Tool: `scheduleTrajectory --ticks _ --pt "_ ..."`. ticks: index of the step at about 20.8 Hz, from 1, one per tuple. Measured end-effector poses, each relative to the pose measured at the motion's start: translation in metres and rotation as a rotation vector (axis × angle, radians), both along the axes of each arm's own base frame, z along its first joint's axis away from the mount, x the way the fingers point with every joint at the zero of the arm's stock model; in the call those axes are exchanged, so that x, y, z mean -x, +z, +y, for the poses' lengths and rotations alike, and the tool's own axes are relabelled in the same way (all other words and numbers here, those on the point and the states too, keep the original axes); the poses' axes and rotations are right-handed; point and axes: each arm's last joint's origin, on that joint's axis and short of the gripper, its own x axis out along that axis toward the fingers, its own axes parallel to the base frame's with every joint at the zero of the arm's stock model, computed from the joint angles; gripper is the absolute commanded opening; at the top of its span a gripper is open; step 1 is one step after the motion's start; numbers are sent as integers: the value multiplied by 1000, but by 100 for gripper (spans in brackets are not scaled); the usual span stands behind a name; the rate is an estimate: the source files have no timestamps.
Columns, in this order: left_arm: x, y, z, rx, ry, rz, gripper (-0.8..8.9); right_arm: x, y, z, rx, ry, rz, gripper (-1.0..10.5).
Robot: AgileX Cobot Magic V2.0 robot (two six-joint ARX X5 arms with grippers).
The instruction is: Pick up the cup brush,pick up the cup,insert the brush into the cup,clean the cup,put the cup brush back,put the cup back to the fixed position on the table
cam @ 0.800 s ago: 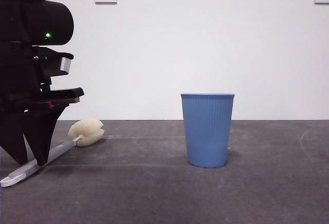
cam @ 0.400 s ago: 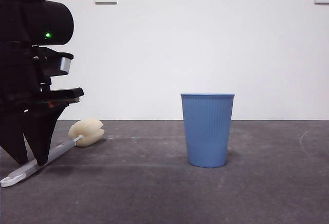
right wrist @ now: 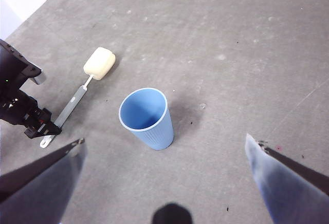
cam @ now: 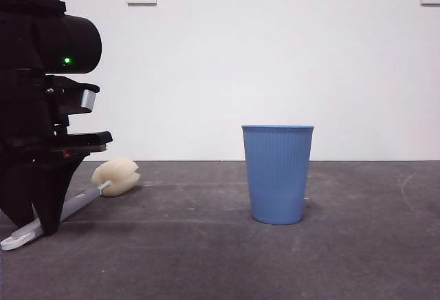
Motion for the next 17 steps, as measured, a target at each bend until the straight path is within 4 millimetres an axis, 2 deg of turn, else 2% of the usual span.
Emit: scheduleTrajectory --ticks 1,6,11,15,17 --pt "0 0 0 -1 2 0 -14 0 0 0 0 0 0 661" --pt "-1 5 -1 7 4 -10 -8 0 0 0 0 0 0 661" --pt "-6 42 -3 68 -5 -135 -8 0 0 0 0 0 0 661" --pt "3 57 0 94 -21 -160 -8 -3 -1 0 -1 4 10 661" --pt "11 71 3 130 -54 -191 -8 -10 -4 3 -28 68 29 661"
